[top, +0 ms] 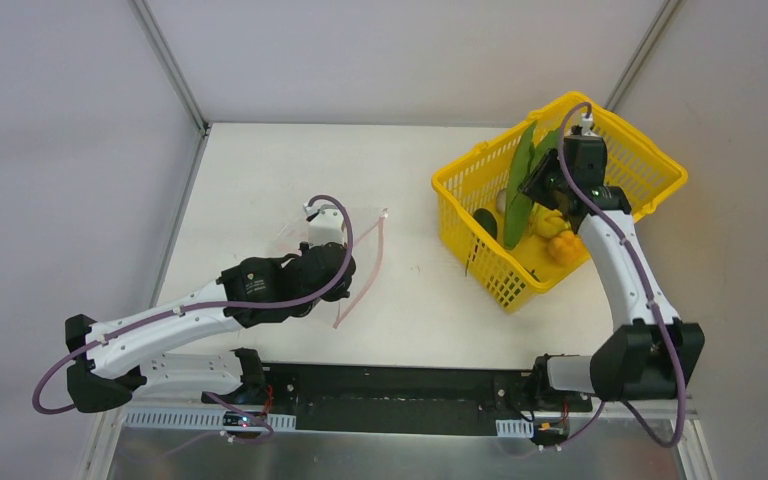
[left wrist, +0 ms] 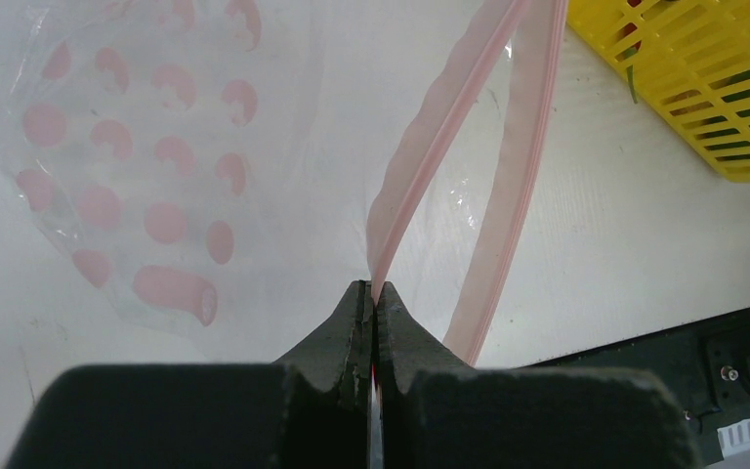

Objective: Place the food in the zip-top bag and seal the zipper
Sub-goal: Pick up the fake vegetable from the bin.

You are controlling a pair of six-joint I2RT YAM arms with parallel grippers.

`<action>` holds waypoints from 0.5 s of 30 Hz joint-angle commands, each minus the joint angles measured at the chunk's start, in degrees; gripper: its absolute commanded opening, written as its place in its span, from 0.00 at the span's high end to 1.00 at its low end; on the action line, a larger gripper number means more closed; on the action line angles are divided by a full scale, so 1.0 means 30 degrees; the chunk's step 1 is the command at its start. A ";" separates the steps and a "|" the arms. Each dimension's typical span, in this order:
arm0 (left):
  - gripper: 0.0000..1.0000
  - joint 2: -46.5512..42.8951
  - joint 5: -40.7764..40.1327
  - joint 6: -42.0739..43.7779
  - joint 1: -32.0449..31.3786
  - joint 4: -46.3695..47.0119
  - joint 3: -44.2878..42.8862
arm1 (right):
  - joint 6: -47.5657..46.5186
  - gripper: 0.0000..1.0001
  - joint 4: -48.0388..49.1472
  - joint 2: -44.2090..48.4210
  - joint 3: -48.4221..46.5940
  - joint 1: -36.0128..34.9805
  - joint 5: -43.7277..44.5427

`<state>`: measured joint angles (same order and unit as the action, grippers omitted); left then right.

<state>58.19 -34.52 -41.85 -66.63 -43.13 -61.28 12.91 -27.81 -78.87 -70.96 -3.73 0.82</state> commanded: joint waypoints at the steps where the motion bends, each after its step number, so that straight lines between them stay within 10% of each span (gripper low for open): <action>1: 1.00 -0.0213 0.0021 -0.0024 0.0238 0.0206 0.0074 | 0.0835 0.81 0.1995 0.2329 0.1264 0.0026 0.0220; 15: 1.00 -0.0473 0.0502 0.0058 0.0347 0.0830 0.0186 | 0.2594 0.81 0.5493 0.8752 0.2175 0.0041 -0.2830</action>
<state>58.06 -34.44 -41.87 -66.57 -42.44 -60.97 17.28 -19.44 -57.65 -63.90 -3.73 -2.20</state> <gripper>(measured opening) 0.009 0.280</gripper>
